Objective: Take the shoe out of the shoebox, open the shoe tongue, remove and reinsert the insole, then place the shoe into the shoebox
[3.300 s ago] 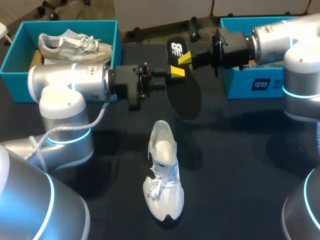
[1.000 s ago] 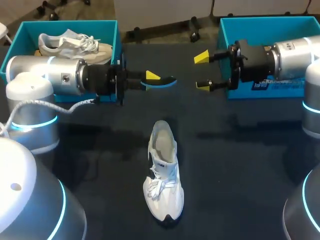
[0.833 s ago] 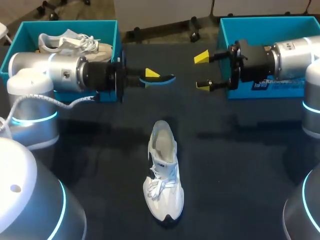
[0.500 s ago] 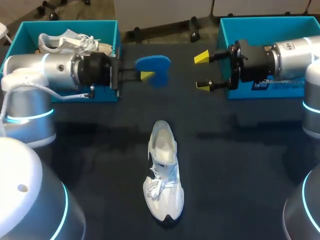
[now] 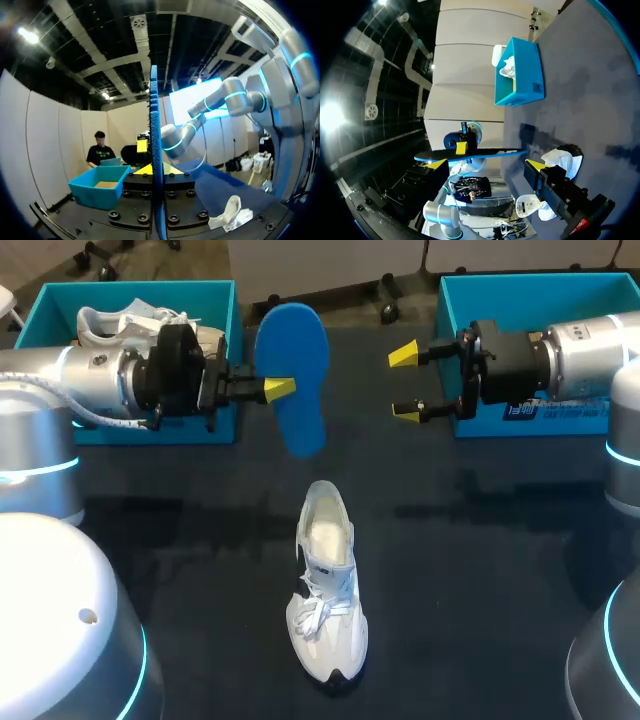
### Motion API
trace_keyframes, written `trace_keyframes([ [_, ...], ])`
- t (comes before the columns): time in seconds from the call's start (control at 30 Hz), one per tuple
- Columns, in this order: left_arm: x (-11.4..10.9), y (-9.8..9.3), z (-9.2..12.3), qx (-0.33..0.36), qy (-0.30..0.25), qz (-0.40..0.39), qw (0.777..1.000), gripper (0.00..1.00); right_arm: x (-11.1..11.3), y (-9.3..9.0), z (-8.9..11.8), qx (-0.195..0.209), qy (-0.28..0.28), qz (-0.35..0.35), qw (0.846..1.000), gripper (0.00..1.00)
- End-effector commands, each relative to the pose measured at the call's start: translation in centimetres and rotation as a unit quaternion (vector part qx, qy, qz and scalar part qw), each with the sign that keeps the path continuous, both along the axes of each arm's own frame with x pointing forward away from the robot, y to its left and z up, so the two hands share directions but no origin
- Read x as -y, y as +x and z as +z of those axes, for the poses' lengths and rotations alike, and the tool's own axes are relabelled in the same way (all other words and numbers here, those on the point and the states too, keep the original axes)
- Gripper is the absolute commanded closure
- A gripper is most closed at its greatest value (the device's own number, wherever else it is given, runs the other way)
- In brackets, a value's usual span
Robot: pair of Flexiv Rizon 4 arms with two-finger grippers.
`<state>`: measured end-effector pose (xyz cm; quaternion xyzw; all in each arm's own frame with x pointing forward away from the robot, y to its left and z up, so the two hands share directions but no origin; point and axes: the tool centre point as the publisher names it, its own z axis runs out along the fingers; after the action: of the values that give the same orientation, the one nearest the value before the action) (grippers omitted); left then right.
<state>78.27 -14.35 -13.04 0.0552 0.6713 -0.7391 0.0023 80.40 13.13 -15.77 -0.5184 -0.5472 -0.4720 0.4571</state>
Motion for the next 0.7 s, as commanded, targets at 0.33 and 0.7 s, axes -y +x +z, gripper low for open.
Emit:
trace_keyframes([
  [0.33, -0.1, 1.0, -0.3, -0.425, -0.006, -0.055, 0.904, 1.0, -0.1, 0.0, 0.0, 0.0, 0.0, 0.0, 1.0, 0.0],
  [0.7, 0.3, 1.4, -1.9, -0.641, -0.001, -0.065, 0.765, 1.0, -0.1, 0.0, 0.0, 0.0, 0.0, 0.0, 1.0, 0.0],
])
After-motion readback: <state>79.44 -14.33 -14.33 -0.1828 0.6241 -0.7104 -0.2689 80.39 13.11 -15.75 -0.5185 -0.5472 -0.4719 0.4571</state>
